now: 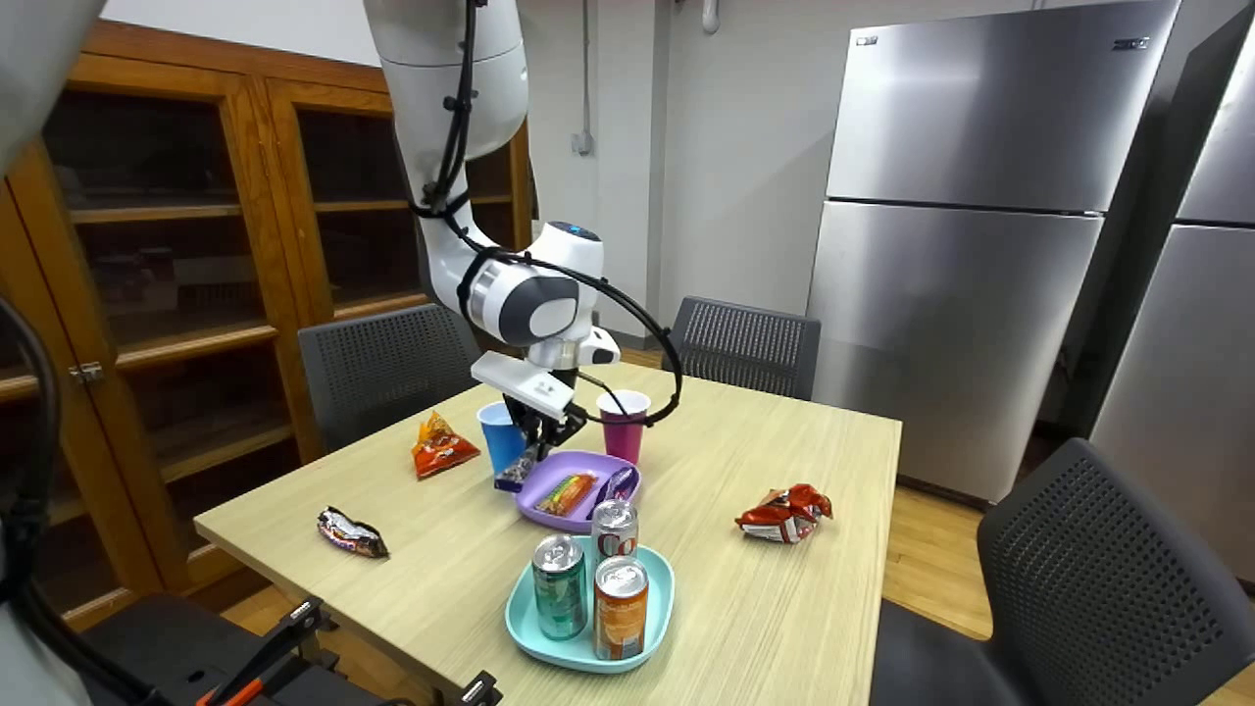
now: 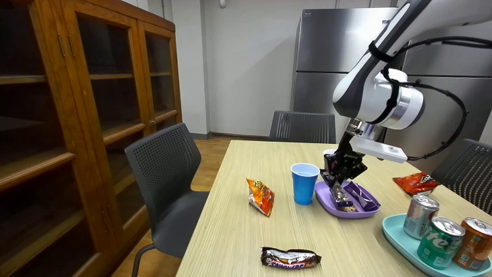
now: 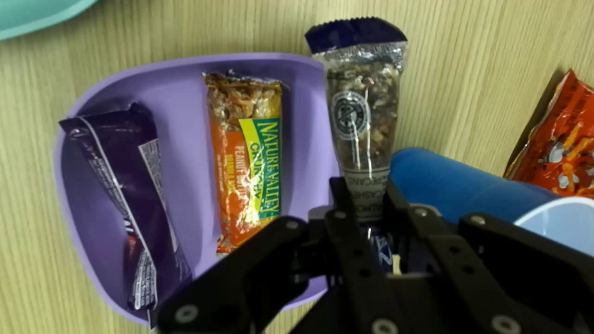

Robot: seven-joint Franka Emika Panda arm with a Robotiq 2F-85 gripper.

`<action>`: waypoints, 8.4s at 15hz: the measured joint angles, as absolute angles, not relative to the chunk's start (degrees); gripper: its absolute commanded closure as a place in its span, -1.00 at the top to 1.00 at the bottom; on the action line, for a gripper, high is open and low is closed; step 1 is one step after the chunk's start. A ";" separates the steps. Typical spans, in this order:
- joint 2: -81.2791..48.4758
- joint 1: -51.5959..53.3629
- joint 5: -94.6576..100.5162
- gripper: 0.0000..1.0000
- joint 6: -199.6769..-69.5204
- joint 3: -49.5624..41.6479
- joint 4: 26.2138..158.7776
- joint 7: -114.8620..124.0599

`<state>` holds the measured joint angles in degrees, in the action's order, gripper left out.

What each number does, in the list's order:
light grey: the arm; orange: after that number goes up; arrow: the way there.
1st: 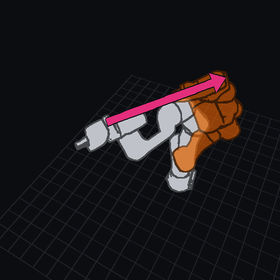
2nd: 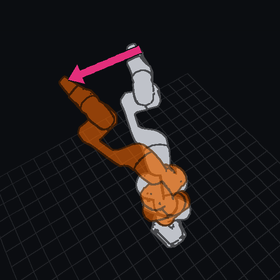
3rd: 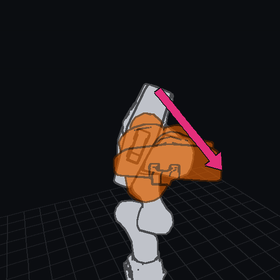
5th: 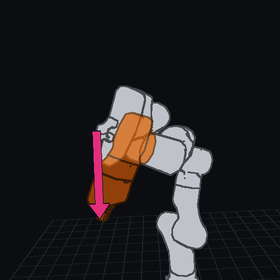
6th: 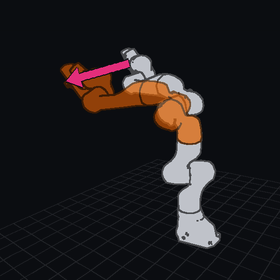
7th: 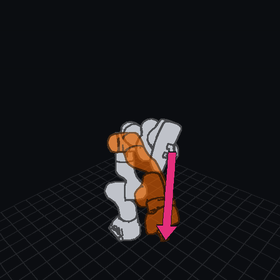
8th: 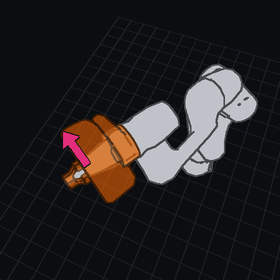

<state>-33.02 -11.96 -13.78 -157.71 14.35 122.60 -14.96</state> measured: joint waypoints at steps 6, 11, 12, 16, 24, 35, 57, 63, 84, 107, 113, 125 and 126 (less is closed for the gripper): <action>-38.36 -12.07 -13.78 -0.90 -153.08 13.36 115.14 -16.57; -41.17 -12.07 -13.78 -0.90 -150.33 12.92 112.27 -16.96; -41.64 -12.06 -13.78 -0.10 -150.03 12.82 111.88 -16.96; -42.50 -12.06 -13.78 0.35 -149.79 12.66 111.04 -16.96; -38.42 -14.02 -15.23 1.00 -149.85 13.67 112.38 -19.45; -28.97 -17.24 -20.14 1.00 -150.47 15.17 125.75 -29.54; -15.66 -8.39 -14.71 1.00 -164.05 17.30 148.36 -29.90; -15.67 -7.41 -7.55 1.00 -164.00 18.58 149.27 -35.37; -17.76 -4.64 2.00 1.00 -164.61 20.26 148.79 -44.43; -30.43 17.91 28.24 1.00 -166.63 7.13 138.02 -32.43; -33.09 19.89 31.85 1.00 -167.17 5.74 137.22 -29.77; -33.96 24.96 34.09 -0.59 -169.75 1.05 137.23 -27.36; -33.98 25.15 34.09 -0.77 -169.86 0.82 137.24 -27.35</action>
